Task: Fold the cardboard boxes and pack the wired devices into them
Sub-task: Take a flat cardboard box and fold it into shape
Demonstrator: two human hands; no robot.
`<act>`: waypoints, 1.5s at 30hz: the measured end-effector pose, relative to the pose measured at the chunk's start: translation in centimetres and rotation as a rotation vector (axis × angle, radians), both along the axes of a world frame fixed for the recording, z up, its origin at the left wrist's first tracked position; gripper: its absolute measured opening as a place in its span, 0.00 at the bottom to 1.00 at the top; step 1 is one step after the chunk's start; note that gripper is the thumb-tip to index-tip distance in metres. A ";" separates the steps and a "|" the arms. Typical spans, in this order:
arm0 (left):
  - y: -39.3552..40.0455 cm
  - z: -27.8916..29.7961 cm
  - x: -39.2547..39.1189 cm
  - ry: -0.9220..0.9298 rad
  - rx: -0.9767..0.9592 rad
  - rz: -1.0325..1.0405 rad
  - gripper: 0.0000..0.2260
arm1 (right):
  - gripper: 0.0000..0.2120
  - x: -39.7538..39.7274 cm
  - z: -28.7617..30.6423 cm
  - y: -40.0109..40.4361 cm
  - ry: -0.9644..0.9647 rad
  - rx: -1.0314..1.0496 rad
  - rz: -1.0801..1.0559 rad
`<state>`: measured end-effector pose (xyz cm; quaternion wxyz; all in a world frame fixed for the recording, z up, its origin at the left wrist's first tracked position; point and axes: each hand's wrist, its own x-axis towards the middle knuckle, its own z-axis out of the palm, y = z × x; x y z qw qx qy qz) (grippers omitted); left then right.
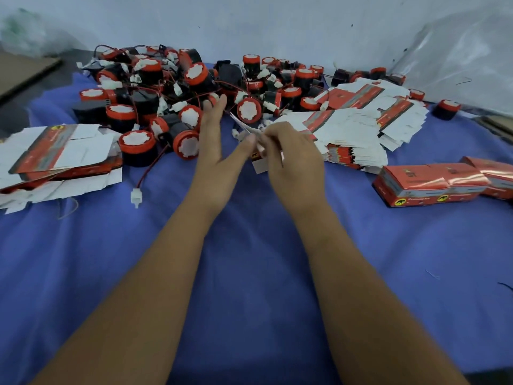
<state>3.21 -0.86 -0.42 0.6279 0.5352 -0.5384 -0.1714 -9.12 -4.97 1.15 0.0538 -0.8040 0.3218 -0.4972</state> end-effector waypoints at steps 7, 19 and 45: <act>-0.1 -0.2 0.5 -0.431 -0.085 0.259 0.23 | 0.08 0.8 0.0 0.7 0.003 0.031 0.093; 0.4 0.2 -0.1 -0.669 -0.184 0.159 0.31 | 0.13 -0.1 0.4 0.1 -0.402 0.181 0.066; 0.3 0.0 0.4 -0.203 -0.189 0.292 0.16 | 0.19 0.3 0.7 -0.3 -0.101 0.201 -0.138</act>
